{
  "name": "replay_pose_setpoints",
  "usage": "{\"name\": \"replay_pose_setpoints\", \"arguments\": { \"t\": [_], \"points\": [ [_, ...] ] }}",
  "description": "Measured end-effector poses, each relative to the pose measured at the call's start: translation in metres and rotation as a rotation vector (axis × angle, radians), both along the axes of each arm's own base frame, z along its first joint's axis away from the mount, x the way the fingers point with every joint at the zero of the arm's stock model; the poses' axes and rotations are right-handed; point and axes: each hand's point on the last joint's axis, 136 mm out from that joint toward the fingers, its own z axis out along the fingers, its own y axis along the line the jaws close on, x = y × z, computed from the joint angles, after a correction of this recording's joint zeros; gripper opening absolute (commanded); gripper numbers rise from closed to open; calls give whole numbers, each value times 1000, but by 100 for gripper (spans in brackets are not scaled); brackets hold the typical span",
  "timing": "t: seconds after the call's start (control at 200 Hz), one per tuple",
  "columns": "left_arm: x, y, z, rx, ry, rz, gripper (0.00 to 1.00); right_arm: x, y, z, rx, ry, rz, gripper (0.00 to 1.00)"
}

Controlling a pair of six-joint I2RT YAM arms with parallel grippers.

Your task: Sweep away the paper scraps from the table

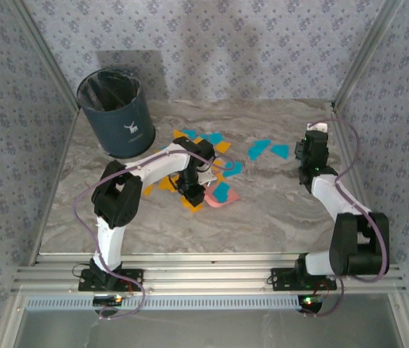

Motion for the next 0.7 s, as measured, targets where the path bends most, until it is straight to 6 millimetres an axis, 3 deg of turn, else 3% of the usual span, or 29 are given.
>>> {"name": "replay_pose_setpoints", "arguments": {
  "t": [0.2,0.335,0.48,0.7],
  "points": [
    [0,0,0,0,-1,0,0,33,-2,-4,-54,14,15,0],
    [0,0,0,0,-1,0,0,54,8,-7,-82,23,55,0],
    [0,0,0,0,0,0,0,70,43,-13,-95,34,191,0],
    [0,0,0,1,-1,0,0,72,99,-14,-82,30,395,0]
  ]
}}
